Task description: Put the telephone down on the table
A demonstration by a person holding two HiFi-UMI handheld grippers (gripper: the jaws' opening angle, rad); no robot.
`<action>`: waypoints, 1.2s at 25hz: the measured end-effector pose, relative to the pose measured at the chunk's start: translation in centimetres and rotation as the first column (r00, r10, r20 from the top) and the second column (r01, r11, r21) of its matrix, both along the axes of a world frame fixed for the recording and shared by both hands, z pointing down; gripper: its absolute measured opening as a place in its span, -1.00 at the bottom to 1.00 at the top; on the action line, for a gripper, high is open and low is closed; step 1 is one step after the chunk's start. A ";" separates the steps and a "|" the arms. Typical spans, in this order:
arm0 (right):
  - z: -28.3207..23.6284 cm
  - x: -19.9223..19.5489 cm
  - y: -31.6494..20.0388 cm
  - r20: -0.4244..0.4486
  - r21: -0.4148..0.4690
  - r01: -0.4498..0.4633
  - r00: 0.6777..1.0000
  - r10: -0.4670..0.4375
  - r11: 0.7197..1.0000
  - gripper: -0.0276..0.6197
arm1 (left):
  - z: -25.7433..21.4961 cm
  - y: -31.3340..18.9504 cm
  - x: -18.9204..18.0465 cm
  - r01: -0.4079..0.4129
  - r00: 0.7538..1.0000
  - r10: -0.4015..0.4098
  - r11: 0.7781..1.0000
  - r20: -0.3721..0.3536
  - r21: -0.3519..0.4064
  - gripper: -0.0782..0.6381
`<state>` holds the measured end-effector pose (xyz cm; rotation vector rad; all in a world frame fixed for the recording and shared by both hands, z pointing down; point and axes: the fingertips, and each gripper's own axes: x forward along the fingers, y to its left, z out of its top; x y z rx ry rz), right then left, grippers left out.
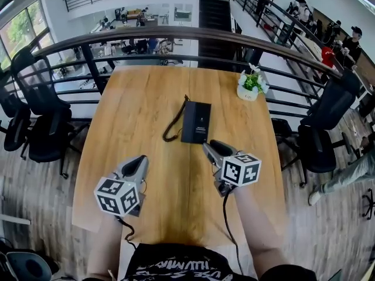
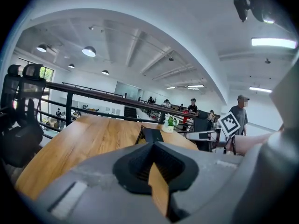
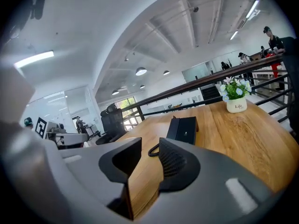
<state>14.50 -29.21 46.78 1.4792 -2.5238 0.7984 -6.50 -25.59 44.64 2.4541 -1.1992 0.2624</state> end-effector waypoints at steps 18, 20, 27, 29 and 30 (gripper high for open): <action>0.5 -0.6 12.9 0.091 0.050 0.000 0.996 -0.004 0.999 -0.92 | 1.9 12.9 0.3 0.066 0.998 -0.066 0.996 0.000 -0.061 -0.78; 0.8 -0.5 13.7 0.100 0.042 0.003 0.995 -0.007 0.999 -0.92 | 2.4 13.5 0.5 0.062 0.998 -0.063 0.995 -0.001 -0.075 -0.78; 1.0 -0.5 15.5 0.078 0.039 -0.004 0.997 0.001 0.999 -0.92 | 3.2 13.8 1.6 0.014 1.000 -0.016 0.996 -0.026 -0.084 -0.78; 0.8 -0.7 16.1 0.068 0.040 -0.025 0.997 0.022 0.999 -0.92 | 3.2 14.1 1.5 -0.011 0.999 0.008 0.996 -0.035 -0.083 -0.78; 0.7 -0.9 16.4 0.061 0.042 -0.036 0.998 0.034 0.998 -0.92 | 3.2 14.4 1.3 -0.023 0.999 0.019 0.996 -0.039 -0.083 -0.78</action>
